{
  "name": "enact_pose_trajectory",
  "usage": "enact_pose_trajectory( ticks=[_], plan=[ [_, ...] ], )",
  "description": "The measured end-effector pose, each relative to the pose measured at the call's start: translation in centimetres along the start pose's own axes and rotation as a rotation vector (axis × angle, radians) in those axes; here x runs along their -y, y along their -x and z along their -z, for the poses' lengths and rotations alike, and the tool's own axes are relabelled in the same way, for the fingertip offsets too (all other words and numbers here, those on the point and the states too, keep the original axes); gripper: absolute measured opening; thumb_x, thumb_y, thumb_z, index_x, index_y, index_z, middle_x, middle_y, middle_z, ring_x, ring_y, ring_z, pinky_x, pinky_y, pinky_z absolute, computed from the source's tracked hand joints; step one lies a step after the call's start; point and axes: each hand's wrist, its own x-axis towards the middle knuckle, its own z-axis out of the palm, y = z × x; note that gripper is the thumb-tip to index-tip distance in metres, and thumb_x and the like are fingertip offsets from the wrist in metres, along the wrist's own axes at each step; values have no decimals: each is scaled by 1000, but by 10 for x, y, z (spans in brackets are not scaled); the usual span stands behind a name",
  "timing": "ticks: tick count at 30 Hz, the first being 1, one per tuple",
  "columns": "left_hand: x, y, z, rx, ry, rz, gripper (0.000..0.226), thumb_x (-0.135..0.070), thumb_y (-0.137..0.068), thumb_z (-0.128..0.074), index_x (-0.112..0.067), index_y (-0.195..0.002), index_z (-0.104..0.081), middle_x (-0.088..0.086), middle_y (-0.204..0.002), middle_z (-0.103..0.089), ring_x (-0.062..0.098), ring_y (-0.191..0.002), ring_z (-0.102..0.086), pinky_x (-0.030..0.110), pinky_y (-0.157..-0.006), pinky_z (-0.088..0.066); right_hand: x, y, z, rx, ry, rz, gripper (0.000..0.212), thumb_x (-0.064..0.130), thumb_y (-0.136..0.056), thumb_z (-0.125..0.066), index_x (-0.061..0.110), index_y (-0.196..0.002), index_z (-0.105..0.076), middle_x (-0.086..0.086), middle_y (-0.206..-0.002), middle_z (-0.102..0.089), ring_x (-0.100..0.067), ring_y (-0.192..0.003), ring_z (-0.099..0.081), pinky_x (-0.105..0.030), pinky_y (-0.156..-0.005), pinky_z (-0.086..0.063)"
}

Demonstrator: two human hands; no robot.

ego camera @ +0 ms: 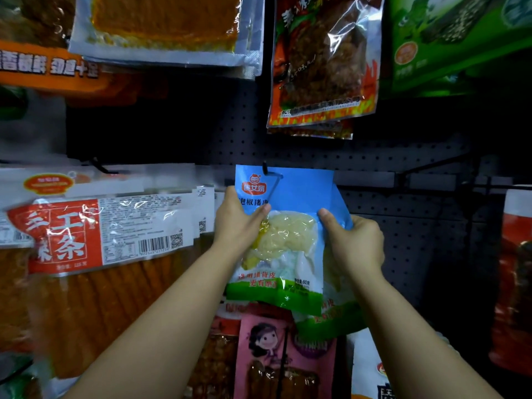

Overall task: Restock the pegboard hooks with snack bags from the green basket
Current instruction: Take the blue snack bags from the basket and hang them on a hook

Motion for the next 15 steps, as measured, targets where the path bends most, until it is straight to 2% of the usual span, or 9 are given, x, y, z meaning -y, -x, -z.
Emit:
enact_pose_trajectory(
  ticks=[2,6,9,11,13,15],
  plan=[
    [3,-8,-6,14,-48,11,42,-28,-83,-69,-9,-112,-46,-2,-96,-55,12,-81,-51,23,-60,-36,-2,-7,-4,-4,40,4,58,57,-81,-62,17,-52,-31,2,-46,-36,-19,-43,-34,-26,-48,-26],
    [8,-19,-17,26,-66,33,40,-28,-83,-69,-10,-109,-45,-1,-96,-55,11,-77,-51,20,-56,-36,-9,-18,-12,18,81,3,57,59,-80,-62,16,-53,-36,1,-46,-40,-19,-42,-36,-25,-47,-26],
    [11,-22,-23,13,-47,59,38,-26,-83,-69,-10,-108,-45,-1,-94,-56,6,-73,-50,20,-56,-37,-16,-23,-15,69,-1,-39,56,56,-80,-65,15,-54,-37,-3,-50,-42,-21,-47,-39,-28,-53,-32],
    [12,-20,-25,6,-29,58,39,-26,-83,-69,-10,-110,-45,-3,-94,-56,2,-71,-49,15,-54,-34,-22,-21,-11,124,-89,-63,55,53,-81,-65,6,-58,-49,-9,-55,-50,-22,-53,-47,-31,-58,-38],
    [12,-16,-25,8,-7,64,42,-27,-84,-69,-11,-113,-44,-3,-98,-55,7,-77,-52,17,-57,-37,-29,-13,-2,143,-165,-72,56,51,-82,-65,-3,-67,-57,-11,-57,-55,-24,-54,-51,-36,-58,-43],
    [13,-11,-25,6,22,65,42,-27,-84,-69,-13,-113,-42,-2,-104,-56,14,-89,-54,23,-68,-42,-32,-3,11,136,-218,-65,54,48,-82,-65,-3,-68,-58,-10,-53,-54,-23,-50,-49,-36,-54,-42]
  ],
)
